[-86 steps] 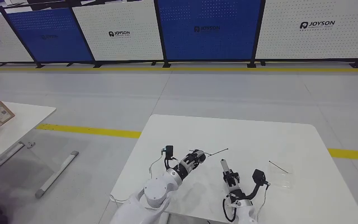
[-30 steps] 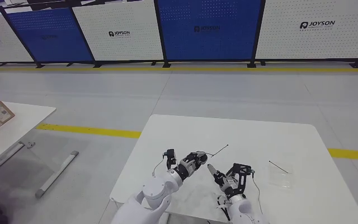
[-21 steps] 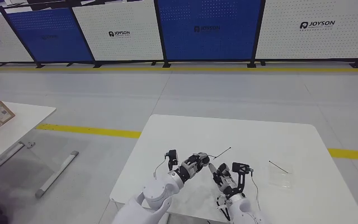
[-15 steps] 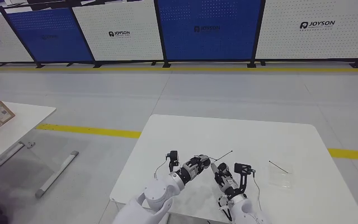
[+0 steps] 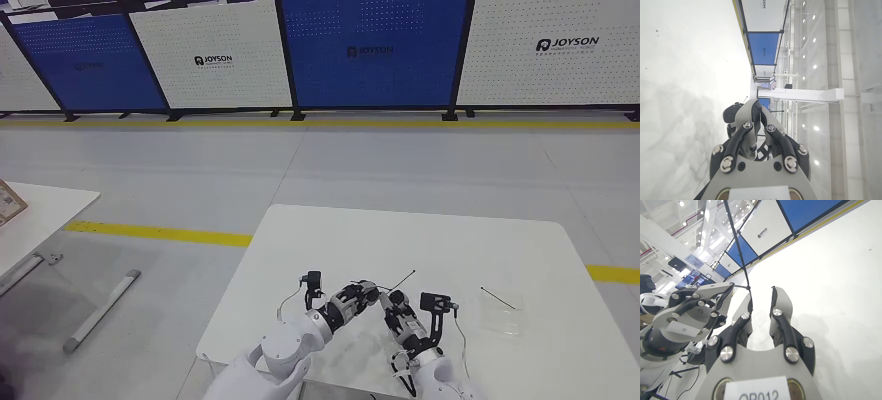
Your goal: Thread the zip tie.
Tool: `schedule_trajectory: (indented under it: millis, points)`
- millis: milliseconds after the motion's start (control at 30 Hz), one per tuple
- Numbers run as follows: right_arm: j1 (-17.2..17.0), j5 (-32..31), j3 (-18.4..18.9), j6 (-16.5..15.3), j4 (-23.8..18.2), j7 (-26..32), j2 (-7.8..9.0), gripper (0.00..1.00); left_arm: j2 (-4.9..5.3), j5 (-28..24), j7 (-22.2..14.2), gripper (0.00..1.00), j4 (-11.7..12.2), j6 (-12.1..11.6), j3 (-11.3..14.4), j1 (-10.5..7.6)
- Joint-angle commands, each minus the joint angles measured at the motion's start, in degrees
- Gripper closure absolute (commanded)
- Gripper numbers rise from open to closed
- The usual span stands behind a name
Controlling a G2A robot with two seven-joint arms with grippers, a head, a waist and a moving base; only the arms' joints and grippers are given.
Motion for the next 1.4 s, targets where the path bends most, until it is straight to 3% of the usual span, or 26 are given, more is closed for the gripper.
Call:
schedule_trajectory:
  millis: [0, 267, 567, 700, 1033, 1367]
  points:
    - [-0.04, 0.02, 0.06, -0.12, -0.08, 0.12, 0.06, 0.73, 0.02, 0.83, 0.21, 1.0, -0.06, 0.0, 0.18, 0.02]
    - [-0.19, -0.42, 0.02, 0.09, -1.01, 0.17, 0.22, 0.73, 0.02, 1.8, 0.73, 1.0, -0.11, -0.12, 0.5, 0.02]
    - [0.02, -0.27, -0.1, 0.57, -0.99, 0.23, 0.29, 0.86, 0.14, 2.55, 0.58, 1.0, -0.56, -0.5, 0.41, 0.56]
    - [0.17, -0.06, -0.3, 0.78, -0.87, 0.12, 0.27, 1.0, 0.17, 2.69, 0.72, 1.0, -0.57, -0.44, 0.38, 0.67]
    - [0.59, -0.16, -0.74, 1.3, -0.07, 0.19, 0.27, 1.0, 0.06, 2.19, 1.33, 1.0, -0.28, -0.61, 0.53, 0.46]
    - [1.16, -0.14, -1.4, 1.25, 1.28, 0.61, 0.24, 1.0, -0.12, -0.11, 1.92, 1.0, -0.69, -2.4, 0.15, 0.57]
